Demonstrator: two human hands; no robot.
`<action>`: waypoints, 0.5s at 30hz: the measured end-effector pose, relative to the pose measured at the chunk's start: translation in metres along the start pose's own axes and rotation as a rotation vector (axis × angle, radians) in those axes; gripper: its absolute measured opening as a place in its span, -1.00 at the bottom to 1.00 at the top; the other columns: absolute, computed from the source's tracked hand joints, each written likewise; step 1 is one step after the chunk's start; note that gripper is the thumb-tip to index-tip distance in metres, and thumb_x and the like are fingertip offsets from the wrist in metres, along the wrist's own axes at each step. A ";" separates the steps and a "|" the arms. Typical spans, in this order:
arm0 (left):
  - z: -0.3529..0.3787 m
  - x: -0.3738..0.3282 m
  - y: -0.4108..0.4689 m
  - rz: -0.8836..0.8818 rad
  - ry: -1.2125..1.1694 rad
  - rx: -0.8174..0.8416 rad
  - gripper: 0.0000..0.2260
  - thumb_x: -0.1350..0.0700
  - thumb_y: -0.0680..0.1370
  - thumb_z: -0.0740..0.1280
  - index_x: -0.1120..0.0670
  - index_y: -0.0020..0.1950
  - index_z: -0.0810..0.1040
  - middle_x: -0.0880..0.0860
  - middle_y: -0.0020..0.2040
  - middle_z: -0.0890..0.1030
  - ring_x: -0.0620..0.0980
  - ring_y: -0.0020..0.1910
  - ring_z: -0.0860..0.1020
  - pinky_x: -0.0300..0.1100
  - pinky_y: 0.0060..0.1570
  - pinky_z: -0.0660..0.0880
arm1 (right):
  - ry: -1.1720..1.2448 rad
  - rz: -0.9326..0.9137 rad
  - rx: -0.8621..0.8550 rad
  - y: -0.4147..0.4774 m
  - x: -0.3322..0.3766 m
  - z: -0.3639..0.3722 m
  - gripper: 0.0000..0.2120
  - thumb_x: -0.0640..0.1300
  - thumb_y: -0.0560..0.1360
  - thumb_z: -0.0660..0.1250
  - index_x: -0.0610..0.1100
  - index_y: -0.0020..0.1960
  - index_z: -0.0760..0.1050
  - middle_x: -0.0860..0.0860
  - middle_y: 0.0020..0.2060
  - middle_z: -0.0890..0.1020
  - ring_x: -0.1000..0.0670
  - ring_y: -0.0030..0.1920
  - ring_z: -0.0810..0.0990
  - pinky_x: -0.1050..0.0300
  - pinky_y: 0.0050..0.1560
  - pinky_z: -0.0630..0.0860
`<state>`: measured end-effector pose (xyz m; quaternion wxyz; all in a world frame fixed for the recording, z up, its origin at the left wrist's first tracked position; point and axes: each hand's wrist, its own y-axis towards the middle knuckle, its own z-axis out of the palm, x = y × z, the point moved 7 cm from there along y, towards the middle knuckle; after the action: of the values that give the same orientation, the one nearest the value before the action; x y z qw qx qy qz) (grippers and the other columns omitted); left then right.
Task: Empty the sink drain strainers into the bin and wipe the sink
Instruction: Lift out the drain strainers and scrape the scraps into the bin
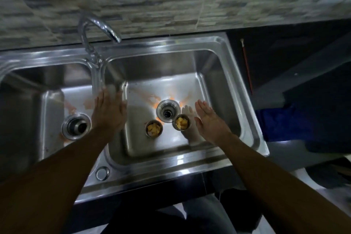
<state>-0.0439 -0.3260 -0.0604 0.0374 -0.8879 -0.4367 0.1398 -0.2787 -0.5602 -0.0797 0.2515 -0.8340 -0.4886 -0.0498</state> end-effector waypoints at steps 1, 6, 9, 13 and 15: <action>0.000 -0.011 -0.004 -0.017 0.003 0.029 -0.50 -0.06 0.69 -0.01 0.10 0.61 0.16 0.30 0.60 0.14 0.27 0.61 0.07 0.18 0.59 0.01 | 0.006 0.013 -0.011 -0.002 -0.006 -0.007 -0.43 0.03 0.71 -0.02 -0.12 0.64 -0.07 -0.03 0.64 -0.04 -0.02 0.63 -0.11 -0.02 0.62 -0.01; 0.028 -0.095 -0.050 0.065 -0.102 0.153 -0.51 -0.03 0.70 -0.01 0.16 0.57 0.24 0.20 0.61 0.20 0.14 0.62 0.10 0.06 0.61 -0.04 | 0.016 0.022 -0.052 -0.007 -0.032 -0.034 -0.45 -0.02 0.71 -0.01 -0.12 0.64 -0.08 -0.03 0.64 -0.05 -0.01 0.63 -0.12 0.00 0.63 -0.07; 0.055 -0.140 -0.078 0.114 -0.193 0.228 -0.54 0.00 0.70 0.04 0.16 0.57 0.26 0.17 0.61 0.21 0.10 0.62 0.11 -0.01 0.61 -0.02 | 0.065 0.044 -0.132 -0.011 -0.047 -0.059 -0.47 -0.08 0.70 0.04 -0.12 0.64 0.00 -0.05 0.63 0.05 -0.03 0.63 -0.02 0.04 0.61 -0.06; 0.087 -0.175 -0.109 0.095 -0.258 0.301 -0.55 -0.03 0.69 0.08 0.12 0.54 0.30 0.15 0.59 0.27 0.10 0.61 0.16 0.01 0.60 0.07 | 0.037 0.010 -0.234 -0.009 -0.068 -0.103 -0.50 -0.15 0.65 0.10 -0.11 0.59 0.18 -0.08 0.56 0.27 -0.09 0.56 0.23 0.05 0.52 0.18; 0.100 -0.180 -0.119 0.057 -0.207 0.324 -0.52 -0.09 0.70 0.01 0.08 0.57 0.27 0.11 0.60 0.26 0.08 0.62 0.12 0.01 0.61 0.01 | 0.030 -0.006 -0.291 -0.005 -0.081 -0.125 -0.57 -0.18 0.63 0.13 -0.11 0.49 0.31 -0.08 0.44 0.41 -0.10 0.43 0.40 -0.04 0.44 0.36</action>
<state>-0.2675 -0.3997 -0.0946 0.1307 -0.8632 -0.3845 0.3001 -0.3047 -0.6805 0.0038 0.1351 -0.8595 -0.4746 -0.1334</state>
